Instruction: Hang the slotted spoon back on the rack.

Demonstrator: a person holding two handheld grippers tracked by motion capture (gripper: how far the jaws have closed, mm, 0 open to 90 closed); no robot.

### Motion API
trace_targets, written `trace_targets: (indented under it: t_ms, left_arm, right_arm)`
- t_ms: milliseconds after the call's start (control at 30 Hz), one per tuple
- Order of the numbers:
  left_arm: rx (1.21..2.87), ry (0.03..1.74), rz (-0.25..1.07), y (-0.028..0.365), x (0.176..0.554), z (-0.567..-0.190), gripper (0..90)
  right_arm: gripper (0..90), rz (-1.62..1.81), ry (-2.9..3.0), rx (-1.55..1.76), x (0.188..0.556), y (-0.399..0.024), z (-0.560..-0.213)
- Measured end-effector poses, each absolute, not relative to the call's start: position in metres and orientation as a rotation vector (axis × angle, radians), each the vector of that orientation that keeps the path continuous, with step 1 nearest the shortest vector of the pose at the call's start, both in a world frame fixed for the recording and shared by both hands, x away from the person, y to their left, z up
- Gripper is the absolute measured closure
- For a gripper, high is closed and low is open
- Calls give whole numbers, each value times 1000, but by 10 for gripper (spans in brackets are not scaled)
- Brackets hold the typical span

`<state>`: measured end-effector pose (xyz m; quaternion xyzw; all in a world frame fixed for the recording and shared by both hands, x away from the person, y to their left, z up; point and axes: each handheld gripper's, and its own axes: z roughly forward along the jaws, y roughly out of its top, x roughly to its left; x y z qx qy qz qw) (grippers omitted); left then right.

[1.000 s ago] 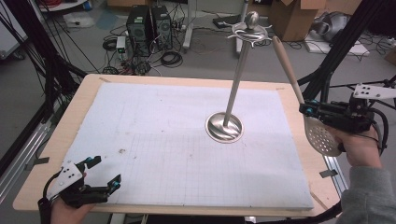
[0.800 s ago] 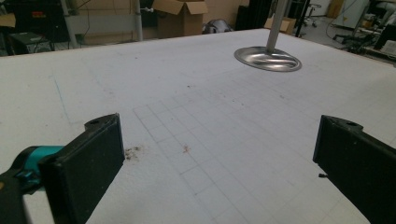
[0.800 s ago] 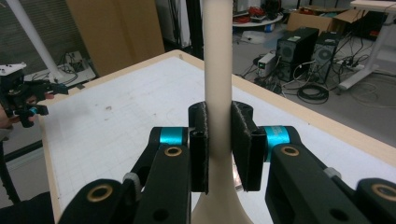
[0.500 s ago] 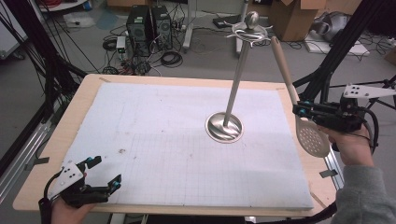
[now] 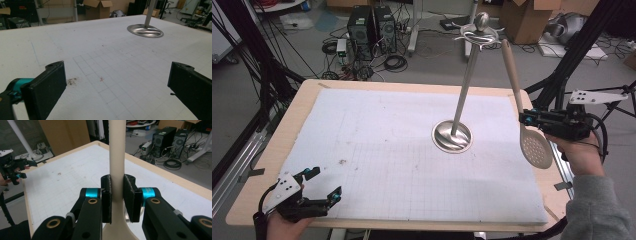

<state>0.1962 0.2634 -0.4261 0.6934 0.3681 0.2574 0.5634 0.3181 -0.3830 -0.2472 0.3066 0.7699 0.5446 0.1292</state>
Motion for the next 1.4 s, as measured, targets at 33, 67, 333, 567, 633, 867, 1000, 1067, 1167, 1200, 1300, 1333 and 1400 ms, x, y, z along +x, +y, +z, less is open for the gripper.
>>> trace_targets:
  t_ms: [33,67,333,567,633,867,1000,1067,1167,1200,1300,1333,1400]
  left_arm:
    - [1631,865,606,263,196,-426,24]
    - [1629,866,606,263,196,-426,23]
    - [1627,864,604,264,196,-425,23]
    - [1632,867,601,263,196,-427,24]
    - [1632,868,601,263,195,-427,24]
    - [1625,866,602,264,193,-425,24]
    - [1624,868,602,266,193,-425,23]
    - [1618,870,605,266,192,-425,23]
    - [1622,863,603,266,191,-425,23]
    - [1625,861,601,266,191,-425,24]
    - [1627,860,602,265,191,-426,24]
    - [1628,861,600,265,191,-426,24]
    - [1627,861,601,265,190,-426,24]
  right_arm:
    - [781,1581,2238,892,319,-382,-248]
    - [781,1579,2239,891,319,-381,-248]
    - [781,1565,2253,899,325,-373,-251]
    - [781,1562,2268,903,329,-367,-253]
    - [781,1556,2268,898,331,-365,-254]
    - [781,1549,2278,903,338,-358,-256]
    - [781,1538,2288,907,341,-353,-257]
    - [781,1544,2297,908,343,-351,-259]
    - [781,1539,2306,907,345,-348,-260]
    - [781,1538,2308,911,345,-347,-260]
    - [781,1532,2310,912,346,-346,-261]
    - [781,1527,2310,911,347,-345,-261]
    - [781,1522,2308,913,347,-344,-261]
